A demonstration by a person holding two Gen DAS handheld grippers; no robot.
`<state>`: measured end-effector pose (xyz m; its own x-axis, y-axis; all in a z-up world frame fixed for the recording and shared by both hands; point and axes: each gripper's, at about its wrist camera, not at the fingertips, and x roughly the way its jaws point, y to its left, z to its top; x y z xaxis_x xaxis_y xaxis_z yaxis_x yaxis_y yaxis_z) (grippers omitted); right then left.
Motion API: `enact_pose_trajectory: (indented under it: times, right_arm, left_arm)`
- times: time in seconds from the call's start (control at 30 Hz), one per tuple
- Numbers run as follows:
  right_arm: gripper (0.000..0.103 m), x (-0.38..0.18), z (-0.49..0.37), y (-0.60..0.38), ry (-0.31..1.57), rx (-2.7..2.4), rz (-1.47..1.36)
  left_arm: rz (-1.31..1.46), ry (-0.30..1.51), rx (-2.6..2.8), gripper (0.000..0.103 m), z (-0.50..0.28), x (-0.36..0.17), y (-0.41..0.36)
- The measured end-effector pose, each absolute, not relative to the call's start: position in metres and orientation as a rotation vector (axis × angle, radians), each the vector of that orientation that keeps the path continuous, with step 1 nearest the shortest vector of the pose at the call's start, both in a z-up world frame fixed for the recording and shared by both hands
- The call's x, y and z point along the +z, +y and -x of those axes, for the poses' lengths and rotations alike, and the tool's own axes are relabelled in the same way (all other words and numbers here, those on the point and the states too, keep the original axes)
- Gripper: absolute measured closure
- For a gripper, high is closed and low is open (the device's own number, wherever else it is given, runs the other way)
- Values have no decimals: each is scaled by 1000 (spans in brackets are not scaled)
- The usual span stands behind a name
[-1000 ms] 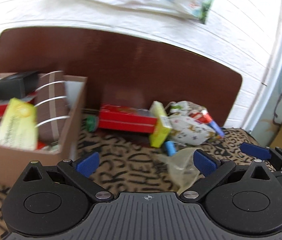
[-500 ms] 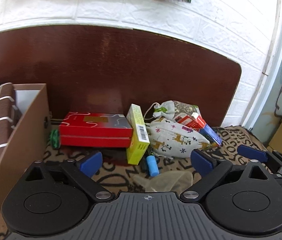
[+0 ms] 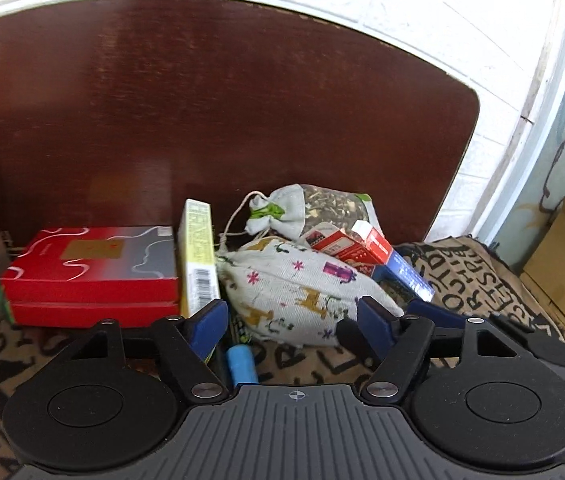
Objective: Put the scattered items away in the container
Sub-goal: 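Grasp the white animal-print drawstring pouch with the right gripper while the left gripper clamps it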
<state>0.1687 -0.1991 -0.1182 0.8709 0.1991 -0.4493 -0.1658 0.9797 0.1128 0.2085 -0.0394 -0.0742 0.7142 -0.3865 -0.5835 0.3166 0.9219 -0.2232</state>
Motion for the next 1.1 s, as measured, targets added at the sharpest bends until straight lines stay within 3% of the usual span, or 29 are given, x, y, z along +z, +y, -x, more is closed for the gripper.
enact_pose_trajectory:
  times: [0.13,0.17,0.23,0.27,0.33,0.4,0.47,0.83,1.0,1.1]
  right_arm:
    - [44,-124,-180,-198,474,198,-74]
    - [54,-125,-183,-198,478,210,-81]
    - [64,-126,-187,-196,501,236,-94]
    - [68,-126,-187,-194,506,240,-87]
    - [72,-123,-183,-190,507,239,-62]
    - [75,-120,-177,-191,515,250,-66]
    - [77,-116,-168,-191,515,256,-79]
    - [80,-88,-39,-208,478,243,-89]
    - [81,-89,27,-171,530,315,-12]
    - [80,-91,59,-143,572,370,27]
  left_arm:
    - [145,708,-400,22,-226,-82,-43]
    - [147,714,-405,24,-229,-85,-44]
    - [155,733,-428,34,-234,-90,-45]
    - [174,743,-455,44,-237,-92,-44]
    - [198,755,-481,52,-237,-91,-44]
    - [179,750,-521,69,-230,-87,-46]
    - [154,742,-560,77,-220,-81,-50]
    - [231,751,-677,77,-102,-63,-45]
    - [264,805,-661,77,-37,-78,-20]
    - [287,838,-636,71,-3,-89,-1]
